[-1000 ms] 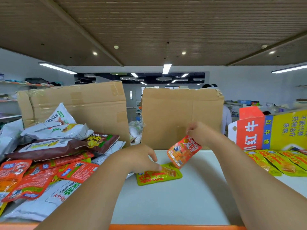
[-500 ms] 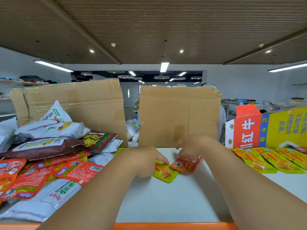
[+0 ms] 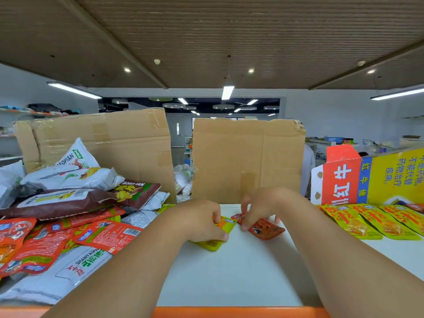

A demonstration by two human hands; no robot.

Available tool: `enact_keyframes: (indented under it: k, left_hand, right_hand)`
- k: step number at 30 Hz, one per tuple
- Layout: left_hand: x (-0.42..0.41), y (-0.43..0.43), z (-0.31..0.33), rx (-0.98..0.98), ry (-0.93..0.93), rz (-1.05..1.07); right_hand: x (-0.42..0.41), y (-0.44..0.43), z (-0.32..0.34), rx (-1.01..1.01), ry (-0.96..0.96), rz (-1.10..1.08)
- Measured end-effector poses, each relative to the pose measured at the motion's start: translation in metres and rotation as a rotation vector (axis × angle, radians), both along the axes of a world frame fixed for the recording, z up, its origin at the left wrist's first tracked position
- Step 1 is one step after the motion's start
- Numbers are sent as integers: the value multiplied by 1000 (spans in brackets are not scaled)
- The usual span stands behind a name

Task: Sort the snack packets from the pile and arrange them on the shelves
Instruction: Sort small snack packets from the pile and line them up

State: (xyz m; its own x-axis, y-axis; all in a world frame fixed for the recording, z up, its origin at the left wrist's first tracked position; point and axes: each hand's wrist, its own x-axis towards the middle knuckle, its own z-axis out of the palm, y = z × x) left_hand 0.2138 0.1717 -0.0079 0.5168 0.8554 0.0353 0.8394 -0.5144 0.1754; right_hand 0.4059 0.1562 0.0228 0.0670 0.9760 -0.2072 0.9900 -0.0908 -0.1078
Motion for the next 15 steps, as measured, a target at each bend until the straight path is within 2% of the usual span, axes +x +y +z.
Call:
enact_keyframes:
  k: [6, 15]
  left_hand:
    - [0, 2, -2, -28, -21, 33]
    - [-1, 9, -4, 6, -49, 46]
  right_hand:
    - [-3, -1, 0, 13, 17, -21]
    - [-9, -2, 2, 49, -65, 5]
